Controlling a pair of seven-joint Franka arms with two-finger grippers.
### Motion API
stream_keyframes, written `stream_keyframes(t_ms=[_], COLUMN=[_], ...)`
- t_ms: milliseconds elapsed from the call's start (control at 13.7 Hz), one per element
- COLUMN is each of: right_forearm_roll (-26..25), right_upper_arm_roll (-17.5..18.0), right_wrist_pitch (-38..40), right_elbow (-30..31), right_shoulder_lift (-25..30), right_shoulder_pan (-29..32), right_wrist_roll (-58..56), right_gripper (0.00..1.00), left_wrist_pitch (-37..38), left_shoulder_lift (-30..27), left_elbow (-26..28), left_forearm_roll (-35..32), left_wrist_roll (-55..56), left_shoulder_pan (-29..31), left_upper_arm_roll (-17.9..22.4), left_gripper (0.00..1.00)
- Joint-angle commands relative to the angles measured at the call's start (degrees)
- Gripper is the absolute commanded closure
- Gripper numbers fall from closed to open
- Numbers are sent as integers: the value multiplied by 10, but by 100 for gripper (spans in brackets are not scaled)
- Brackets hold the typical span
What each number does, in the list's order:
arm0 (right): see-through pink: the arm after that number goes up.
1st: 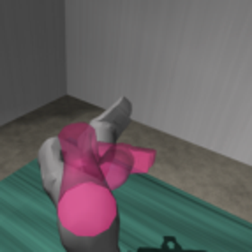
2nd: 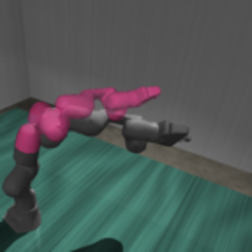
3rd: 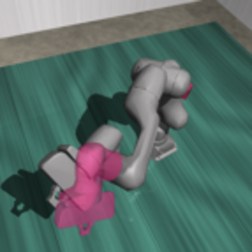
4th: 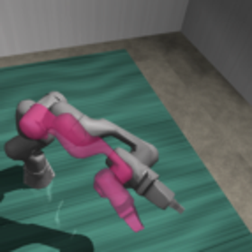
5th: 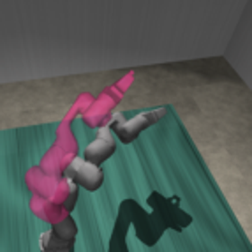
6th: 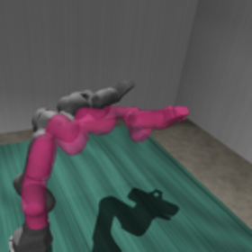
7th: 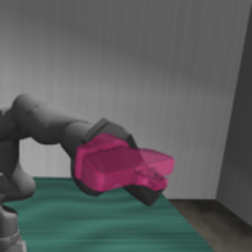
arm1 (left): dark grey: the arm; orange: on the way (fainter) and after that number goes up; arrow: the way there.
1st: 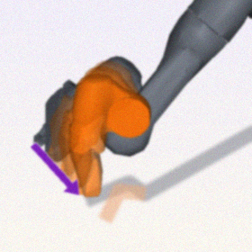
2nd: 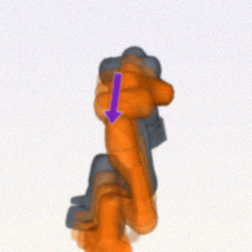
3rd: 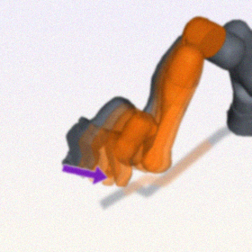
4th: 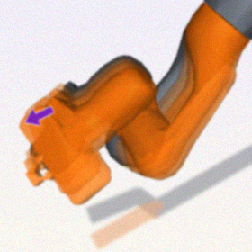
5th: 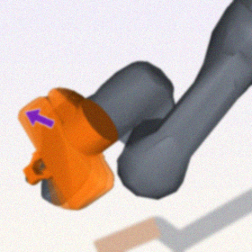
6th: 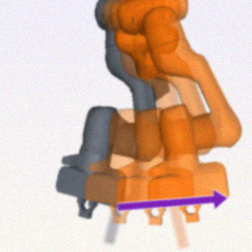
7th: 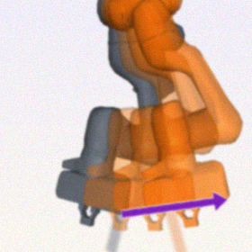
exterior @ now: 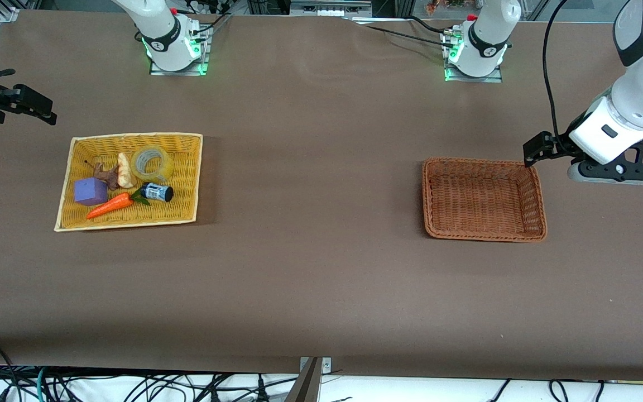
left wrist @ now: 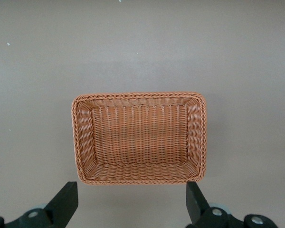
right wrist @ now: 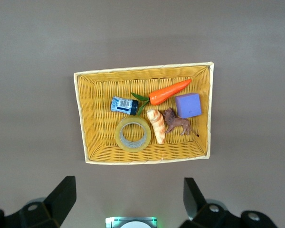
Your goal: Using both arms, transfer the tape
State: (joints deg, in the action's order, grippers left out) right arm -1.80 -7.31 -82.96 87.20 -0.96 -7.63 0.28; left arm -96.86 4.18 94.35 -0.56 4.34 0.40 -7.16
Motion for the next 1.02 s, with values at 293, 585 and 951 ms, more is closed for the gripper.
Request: stream_keyframes(t_ms=[293,585,951], right_forearm_roll=[0,1,-1], right_upper_arm_roll=[2,2,2], right_wrist_pitch=[14,14,13], right_elbow=[-19,-19,-19], right_shoulder_lift=[-8,-7,-7], right_shoulder_pan=[5,5,4], right_wrist_roll=[-2,-1,1], right_gripper=[0,0,0], left_wrist_pitch=[10,10,11], left_shoulder_lift=[7,21,22], left_elbow=[-21,-41,-41], left_forearm_roll=[15,15,15], left_wrist_roll=[5,5,4], left_shoulder_pan=[-4,-4,-3], left_upper_arm_roll=[0,0,0], left_gripper=[0,0,0])
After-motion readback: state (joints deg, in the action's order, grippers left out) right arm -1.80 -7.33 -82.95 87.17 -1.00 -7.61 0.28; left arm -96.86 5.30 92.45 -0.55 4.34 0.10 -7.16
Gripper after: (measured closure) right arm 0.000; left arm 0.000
